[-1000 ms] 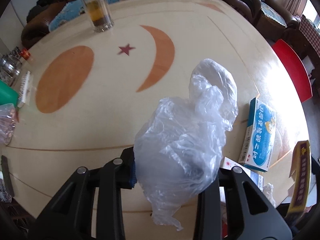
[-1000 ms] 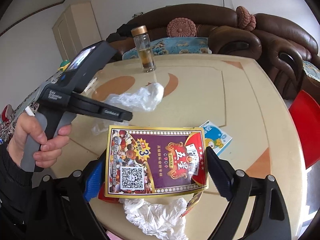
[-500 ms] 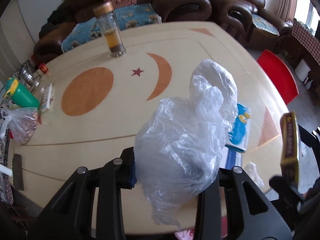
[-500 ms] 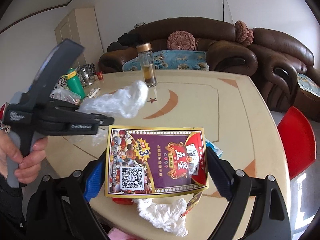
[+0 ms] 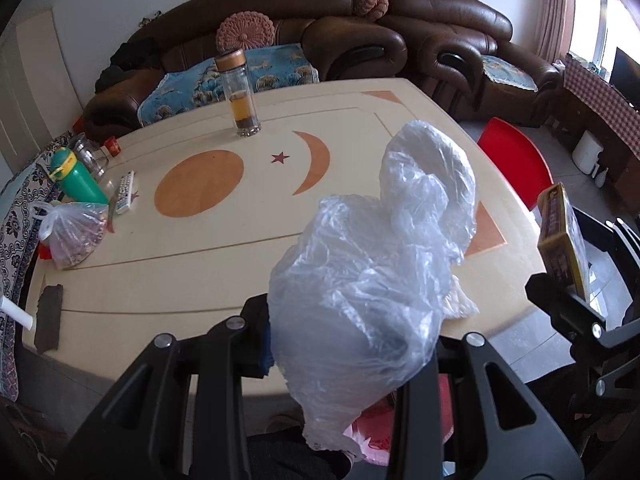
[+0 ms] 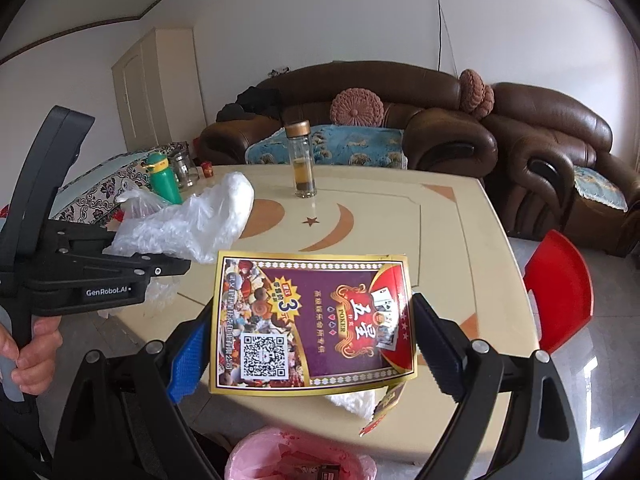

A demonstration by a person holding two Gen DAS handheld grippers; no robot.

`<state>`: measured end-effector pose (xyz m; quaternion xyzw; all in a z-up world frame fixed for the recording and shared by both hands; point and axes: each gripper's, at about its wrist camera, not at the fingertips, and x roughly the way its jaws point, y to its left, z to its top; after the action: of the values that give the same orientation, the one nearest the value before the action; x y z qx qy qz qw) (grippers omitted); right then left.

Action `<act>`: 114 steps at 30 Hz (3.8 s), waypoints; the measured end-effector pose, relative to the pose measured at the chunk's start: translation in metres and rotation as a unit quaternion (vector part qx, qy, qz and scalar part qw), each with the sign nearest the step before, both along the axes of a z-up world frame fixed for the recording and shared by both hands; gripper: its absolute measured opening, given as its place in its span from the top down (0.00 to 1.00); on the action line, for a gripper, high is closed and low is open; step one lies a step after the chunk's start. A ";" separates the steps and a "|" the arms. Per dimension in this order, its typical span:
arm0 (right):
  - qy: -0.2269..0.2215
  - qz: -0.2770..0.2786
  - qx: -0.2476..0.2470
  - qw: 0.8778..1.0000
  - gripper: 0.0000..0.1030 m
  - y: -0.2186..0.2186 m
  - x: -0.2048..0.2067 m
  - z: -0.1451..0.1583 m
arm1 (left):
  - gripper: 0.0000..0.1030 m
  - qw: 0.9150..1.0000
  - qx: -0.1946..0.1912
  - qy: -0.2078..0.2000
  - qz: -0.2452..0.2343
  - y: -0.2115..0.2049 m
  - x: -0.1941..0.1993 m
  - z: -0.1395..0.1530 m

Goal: Collect trash
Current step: 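Carry the plastic bag and purple-gold box with both tools over the pink bin, then open the left tool to drop the bag while the right tool releases the purple-gold box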

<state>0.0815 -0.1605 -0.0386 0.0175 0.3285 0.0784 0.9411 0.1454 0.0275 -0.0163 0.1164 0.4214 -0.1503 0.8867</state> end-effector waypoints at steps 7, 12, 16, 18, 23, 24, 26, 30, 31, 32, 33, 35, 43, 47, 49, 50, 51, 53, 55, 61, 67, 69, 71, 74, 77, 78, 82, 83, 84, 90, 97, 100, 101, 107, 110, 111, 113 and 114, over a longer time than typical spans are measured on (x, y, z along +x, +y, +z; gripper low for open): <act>-0.016 -0.001 -0.010 1.000 0.15 0.009 -0.038 0.020 | 0.68 1.000 -0.014 -0.025 -0.008 0.010 -0.046 0.020; -0.024 -0.004 -0.018 1.000 0.15 0.018 -0.064 0.032 | 0.68 0.999 -0.025 -0.035 -0.016 0.013 -0.068 0.027; -0.021 -0.003 -0.020 1.000 0.15 0.022 -0.077 0.034 | 0.68 0.999 -0.025 -0.030 -0.023 0.013 -0.083 0.022; -0.017 -0.003 -0.022 1.000 0.15 0.024 -0.082 0.032 | 0.68 0.999 -0.021 -0.025 -0.026 0.012 -0.087 0.017; -0.009 -0.001 -0.024 1.000 0.15 0.026 -0.089 0.026 | 0.68 0.999 -0.023 -0.011 -0.037 0.011 -0.094 0.005; -0.006 -0.002 -0.024 1.000 0.15 0.026 -0.091 0.023 | 0.68 0.999 -0.022 -0.006 -0.039 0.010 -0.095 -0.001; 0.002 -0.004 -0.020 1.000 0.15 0.025 -0.096 0.015 | 0.68 0.999 -0.022 0.005 -0.041 0.009 -0.095 -0.010; 0.032 -0.009 -0.011 0.999 0.15 0.024 -0.100 -0.011 | 0.68 0.998 -0.020 0.030 -0.049 0.007 -0.097 -0.036; 0.041 -0.011 -0.007 0.999 0.15 0.022 -0.100 -0.019 | 0.68 0.998 -0.018 0.036 -0.051 0.006 -0.098 -0.044; 0.048 -0.013 -0.005 0.999 0.15 0.022 -0.100 -0.025 | 0.68 0.998 -0.016 0.042 -0.053 0.006 -0.098 -0.052; 0.056 -0.015 -0.003 0.998 0.15 0.020 -0.100 -0.033 | 0.68 0.997 -0.015 0.048 -0.054 0.006 -0.099 -0.059; 0.075 -0.021 -0.002 0.997 0.15 0.017 -0.099 -0.051 | 0.68 0.996 -0.012 0.065 -0.055 0.006 -0.098 -0.078; 0.129 -0.033 0.006 0.991 0.15 0.007 -0.093 -0.102 | 0.68 0.992 0.011 0.118 -0.053 0.006 -0.093 -0.140; 0.155 -0.033 0.012 0.987 0.15 0.004 -0.089 -0.129 | 0.68 0.987 0.013 0.149 -0.050 0.005 -0.091 -0.169; 0.166 -0.033 0.014 0.985 0.15 0.003 -0.088 -0.139 | 0.68 0.985 0.015 0.165 -0.050 0.004 -0.090 -0.184; 0.174 -0.033 0.017 0.984 0.15 0.002 -0.086 -0.146 | 0.68 0.984 0.017 0.172 -0.050 0.003 -0.089 -0.192; 0.181 -0.032 0.019 0.983 0.15 0.000 -0.086 -0.153 | 0.68 0.982 0.021 0.182 -0.050 0.002 -0.088 -0.200; 0.195 -0.032 0.021 0.980 0.15 -0.001 -0.083 -0.166 | 0.68 0.979 0.024 0.198 -0.049 0.001 -0.087 -0.214; 0.207 -0.031 0.024 0.978 0.15 -0.002 -0.080 -0.177 | 0.68 0.976 0.027 0.210 -0.051 0.001 -0.086 -0.226; 0.247 -0.025 0.029 0.968 0.15 -0.002 -0.069 -0.214 | 0.68 0.967 0.037 0.246 -0.046 -0.002 -0.081 -0.260; 0.278 -0.015 0.024 0.960 0.15 0.003 -0.059 -0.242 | 0.68 0.958 0.051 0.280 -0.041 -0.001 -0.075 -0.290; 0.288 -0.013 0.022 0.957 0.15 0.002 -0.058 -0.252 | 0.68 0.954 0.055 0.293 -0.036 -0.001 -0.072 -0.300; 0.299 -0.009 0.014 0.954 0.15 0.004 -0.055 -0.262 | 0.68 0.949 0.057 0.308 -0.033 -0.002 -0.066 -0.311; 0.314 -0.004 0.009 0.949 0.15 0.005 -0.051 -0.274 | 0.68 0.944 0.064 0.322 -0.033 -0.003 -0.058 -0.323; 0.327 -0.001 0.005 0.945 0.15 0.004 -0.049 -0.286 | 0.67 0.939 0.069 0.335 -0.032 -0.009 -0.057 -0.332; 0.331 0.001 0.002 0.943 0.15 0.004 -0.049 -0.291 | 0.67 0.937 0.070 0.341 -0.032 -0.010 -0.056 -0.336; 0.353 0.008 -0.004 0.935 0.15 0.003 -0.047 -0.308 | 0.67 0.932 0.080 0.353 -0.030 -0.020 -0.050 -0.347; 0.356 0.009 -0.008 0.934 0.15 0.005 -0.046 -0.310 | 0.67 0.930 0.081 0.358 -0.030 -0.022 -0.048 -0.350; 0.359 0.012 -0.013 0.933 0.15 0.007 -0.046 -0.313 | 0.67 0.928 0.082 0.362 -0.030 -0.023 -0.048 -0.353; 0.379 0.030 -0.015 0.925 0.15 0.010 -0.047 -0.327 | 0.63 0.921 0.096 0.377 -0.031 -0.032 -0.045 -0.365; 0.397 0.043 -0.026 0.917 0.14 0.015 -0.046 -0.338 | 0.57 0.920 0.102 0.376 -0.035 -0.034 -0.051 -0.369; 0.409 0.045 -0.029 0.911 0.13 0.017 -0.045 -0.347 | 0.36 0.921 0.104 0.375 -0.034 -0.034 -0.050 -0.367; 0.414 0.046 -0.033 0.909 0.13 0.018 -0.045 -0.350 | 0.33 0.922 0.103 0.373 -0.034 -0.034 -0.050 -0.366; 0.416 0.041 -0.074 0.905 0.13 0.024 -0.045 -0.354 | 0.22 0.925 0.105 0.364 -0.028 -0.033 -0.047 -0.364; 0.409 0.042 -0.060 0.910 0.13 0.023 -0.045 -0.350 | 0.22 0.926 0.103 0.362 -0.026 -0.032 -0.047 -0.362; 0.401 0.041 -0.050 0.914 0.13 0.022 -0.044 -0.347 | 0.22 0.926 0.100 0.362 -0.025 -0.031 -0.047 -0.361; 0.380 0.034 -0.039 0.924 0.13 0.019 -0.044 -0.338 | 0.22 0.928 0.095 0.360 -0.021 -0.028 -0.046 -0.358; 0.368 0.031 -0.031 0.929 0.12 0.018 -0.045 -0.335 | 0.22 0.929 0.093 0.358 -0.017 -0.027 -0.045 -0.357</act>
<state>0.0368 -0.1429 -0.3740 0.0054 0.6548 0.0855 0.7510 0.1006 0.0006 -0.3732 0.1440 0.7211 -0.1572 0.6592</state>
